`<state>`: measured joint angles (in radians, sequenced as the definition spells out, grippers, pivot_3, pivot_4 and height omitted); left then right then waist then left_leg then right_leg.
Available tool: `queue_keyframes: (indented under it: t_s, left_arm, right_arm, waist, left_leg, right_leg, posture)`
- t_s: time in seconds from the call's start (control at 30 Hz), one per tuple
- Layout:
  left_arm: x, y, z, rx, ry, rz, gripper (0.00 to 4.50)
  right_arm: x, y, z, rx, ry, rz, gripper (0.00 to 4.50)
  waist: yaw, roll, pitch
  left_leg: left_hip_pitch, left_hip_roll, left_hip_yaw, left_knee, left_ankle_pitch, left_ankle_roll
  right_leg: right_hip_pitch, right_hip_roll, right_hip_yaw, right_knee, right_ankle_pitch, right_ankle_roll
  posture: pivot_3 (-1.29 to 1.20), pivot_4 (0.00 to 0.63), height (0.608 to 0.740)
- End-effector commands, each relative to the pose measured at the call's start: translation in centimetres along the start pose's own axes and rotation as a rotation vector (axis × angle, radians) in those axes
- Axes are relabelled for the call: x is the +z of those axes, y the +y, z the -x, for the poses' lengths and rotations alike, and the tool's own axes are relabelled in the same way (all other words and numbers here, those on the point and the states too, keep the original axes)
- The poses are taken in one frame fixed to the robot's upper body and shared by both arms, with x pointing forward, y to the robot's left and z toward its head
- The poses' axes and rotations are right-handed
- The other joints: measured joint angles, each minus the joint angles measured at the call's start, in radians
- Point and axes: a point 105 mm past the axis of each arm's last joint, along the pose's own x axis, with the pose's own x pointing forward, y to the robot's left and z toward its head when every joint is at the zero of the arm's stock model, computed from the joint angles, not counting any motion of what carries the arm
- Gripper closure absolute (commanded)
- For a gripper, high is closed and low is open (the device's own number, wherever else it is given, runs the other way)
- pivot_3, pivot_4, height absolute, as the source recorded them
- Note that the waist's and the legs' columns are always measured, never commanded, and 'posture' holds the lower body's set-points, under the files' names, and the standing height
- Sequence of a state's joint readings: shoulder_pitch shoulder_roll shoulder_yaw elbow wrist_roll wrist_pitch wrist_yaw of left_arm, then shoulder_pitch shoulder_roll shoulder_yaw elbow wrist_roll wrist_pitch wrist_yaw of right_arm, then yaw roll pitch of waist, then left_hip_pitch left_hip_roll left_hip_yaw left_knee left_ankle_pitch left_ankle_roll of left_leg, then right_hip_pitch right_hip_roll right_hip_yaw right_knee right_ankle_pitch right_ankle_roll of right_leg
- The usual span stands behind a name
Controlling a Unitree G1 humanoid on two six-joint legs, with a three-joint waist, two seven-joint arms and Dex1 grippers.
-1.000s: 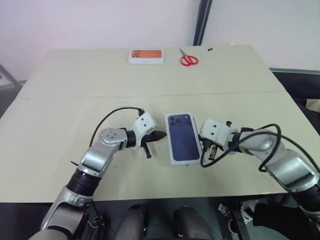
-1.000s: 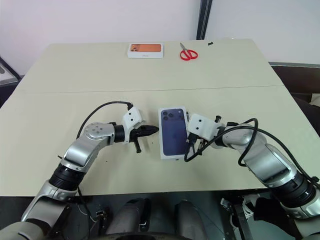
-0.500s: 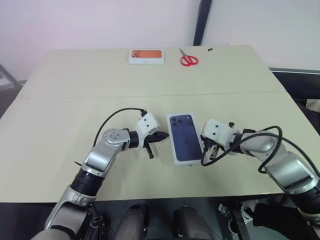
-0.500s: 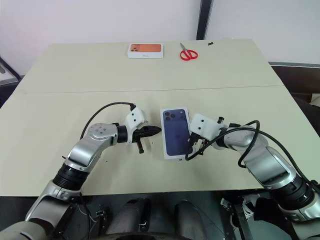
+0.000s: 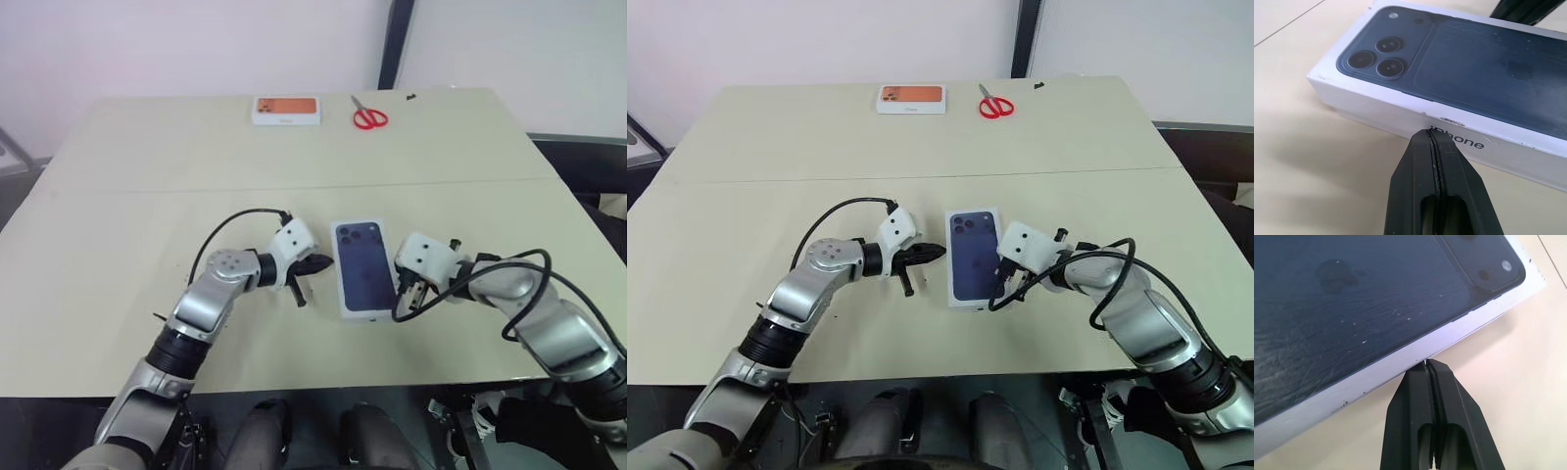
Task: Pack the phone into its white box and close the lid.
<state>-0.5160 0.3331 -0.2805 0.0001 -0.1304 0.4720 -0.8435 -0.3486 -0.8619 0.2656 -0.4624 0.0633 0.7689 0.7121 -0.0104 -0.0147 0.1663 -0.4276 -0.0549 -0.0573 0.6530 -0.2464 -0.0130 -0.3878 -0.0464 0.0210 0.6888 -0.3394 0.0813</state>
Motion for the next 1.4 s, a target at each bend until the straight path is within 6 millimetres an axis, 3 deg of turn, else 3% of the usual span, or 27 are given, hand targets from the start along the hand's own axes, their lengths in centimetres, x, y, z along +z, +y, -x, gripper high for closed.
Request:
queue_keyframes:
  t_s: [0.03,1.17,1.4]
  left_arm:
    - [1.9,-0.3,-0.3,-0.023,-0.062,-0.033,4.5]
    - [0.3,-0.5,-0.5,0.001,-0.036,0.018,4.5]
    - [0.5,-0.4,-0.3,0.004,-0.04,0.015,4.5]
  right_arm:
    - [1.3,-0.2,0.3,-0.009,-0.057,0.012,4.44]
    - [-0.5,-0.5,-0.4,-0.049,-0.004,-0.048,4.44]
    - [-0.8,-1.5,1.6,-0.055,-0.006,-0.02,4.44]
  waist:
    - [0.0,0.0,0.0]
    - [0.001,0.0,0.0]
    - [0.004,0.0,0.0]
  left_leg:
    - [0.0,0.0,0.0,0.0,0.0,0.0]
    - [0.0,0.0,0.0,0.0,0.0,-0.001]
    - [0.0,0.0,0.0,0.001,0.0,-0.001]
  right_leg:
    - [0.0,0.0,0.0,0.0,0.0,0.0]
    - [0.0,0.0,0.0,0.0,0.0,0.0]
    - [0.0,0.0,0.0,0.0,0.0,0.0]
  posture:
    - [0.0,0.15,0.74]
    - [0.0,0.15,0.74]
    - [0.0,0.15,0.74]
